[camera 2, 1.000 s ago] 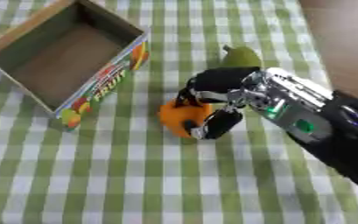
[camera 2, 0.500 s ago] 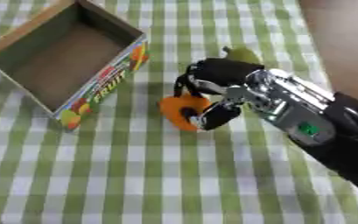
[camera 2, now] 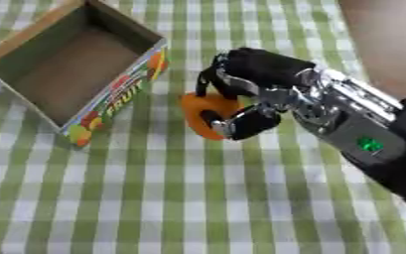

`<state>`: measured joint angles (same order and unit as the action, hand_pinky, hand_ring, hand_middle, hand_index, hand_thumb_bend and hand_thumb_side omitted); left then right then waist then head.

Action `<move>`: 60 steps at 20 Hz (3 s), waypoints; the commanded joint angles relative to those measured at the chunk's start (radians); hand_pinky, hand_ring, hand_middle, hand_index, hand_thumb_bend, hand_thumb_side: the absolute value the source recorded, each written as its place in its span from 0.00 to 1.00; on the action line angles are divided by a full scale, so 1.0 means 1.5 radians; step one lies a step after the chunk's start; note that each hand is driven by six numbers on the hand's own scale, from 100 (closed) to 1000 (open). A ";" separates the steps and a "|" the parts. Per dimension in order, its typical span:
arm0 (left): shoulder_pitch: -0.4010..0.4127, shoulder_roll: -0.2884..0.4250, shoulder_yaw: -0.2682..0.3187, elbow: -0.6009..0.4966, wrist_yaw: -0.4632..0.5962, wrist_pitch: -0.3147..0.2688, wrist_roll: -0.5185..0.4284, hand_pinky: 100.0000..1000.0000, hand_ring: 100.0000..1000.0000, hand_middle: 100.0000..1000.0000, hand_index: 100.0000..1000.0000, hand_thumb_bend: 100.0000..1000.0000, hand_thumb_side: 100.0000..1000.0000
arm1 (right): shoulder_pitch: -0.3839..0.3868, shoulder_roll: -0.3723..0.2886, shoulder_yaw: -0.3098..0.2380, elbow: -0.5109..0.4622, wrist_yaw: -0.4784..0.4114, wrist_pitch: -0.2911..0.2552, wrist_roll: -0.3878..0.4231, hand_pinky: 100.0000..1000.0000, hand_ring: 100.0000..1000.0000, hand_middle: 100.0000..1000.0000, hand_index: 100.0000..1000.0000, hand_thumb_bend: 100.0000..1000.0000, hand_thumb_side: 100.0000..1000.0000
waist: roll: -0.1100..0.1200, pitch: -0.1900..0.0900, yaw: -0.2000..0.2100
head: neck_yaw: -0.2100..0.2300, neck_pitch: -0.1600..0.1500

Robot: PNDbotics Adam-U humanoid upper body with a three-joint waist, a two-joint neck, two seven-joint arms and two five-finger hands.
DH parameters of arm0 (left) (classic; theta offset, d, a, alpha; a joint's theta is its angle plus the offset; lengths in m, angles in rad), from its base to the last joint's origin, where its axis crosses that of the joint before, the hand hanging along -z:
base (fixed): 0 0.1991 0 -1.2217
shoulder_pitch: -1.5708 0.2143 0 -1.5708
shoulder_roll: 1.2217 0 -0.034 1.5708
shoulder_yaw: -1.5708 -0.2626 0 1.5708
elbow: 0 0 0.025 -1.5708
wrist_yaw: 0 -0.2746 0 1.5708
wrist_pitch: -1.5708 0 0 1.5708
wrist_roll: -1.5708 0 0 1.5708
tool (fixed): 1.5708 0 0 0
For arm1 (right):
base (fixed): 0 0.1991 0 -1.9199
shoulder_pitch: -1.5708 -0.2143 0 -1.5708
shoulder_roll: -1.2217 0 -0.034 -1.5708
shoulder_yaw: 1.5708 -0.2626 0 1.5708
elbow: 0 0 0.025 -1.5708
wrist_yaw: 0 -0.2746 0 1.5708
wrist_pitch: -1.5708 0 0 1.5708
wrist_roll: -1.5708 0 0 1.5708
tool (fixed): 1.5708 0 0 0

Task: Pick up objects on the table and place them in the box.

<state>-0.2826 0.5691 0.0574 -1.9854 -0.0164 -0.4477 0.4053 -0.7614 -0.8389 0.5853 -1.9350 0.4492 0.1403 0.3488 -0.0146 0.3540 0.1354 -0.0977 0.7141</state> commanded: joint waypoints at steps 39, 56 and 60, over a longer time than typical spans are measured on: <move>-0.112 0.013 -0.021 -0.010 0.048 -0.037 -0.030 0.71 0.68 0.66 0.81 0.16 0.33 | -0.325 0.337 -0.037 0.457 0.053 -0.174 -0.039 0.76 0.00 0.09 0.59 0.00 0.13 | -0.008 -0.007 0.117 | -0.116 -0.021; -0.122 0.009 -0.024 -0.010 0.061 -0.040 -0.043 0.70 0.67 0.65 0.81 0.16 0.34 | -0.309 0.392 -0.064 0.581 0.231 -0.319 -0.042 0.81 0.00 0.43 0.78 0.00 0.08 | -0.013 -0.001 0.140 | -0.133 -0.029; -0.119 0.010 -0.024 -0.010 0.061 -0.039 -0.043 0.70 0.67 0.65 0.81 0.16 0.34 | -0.317 0.390 -0.070 0.549 0.208 -0.316 -0.024 0.84 0.00 0.53 0.85 0.00 0.06 | -0.012 -0.005 0.138 | -0.131 -0.027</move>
<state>-0.4562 0.5685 0.0145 -1.9855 0.0711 -0.5074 0.3444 -1.2080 -0.2496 0.4936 -1.0787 0.7729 -0.3325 0.3044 -0.0416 0.3729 0.3408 -0.2964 0.6797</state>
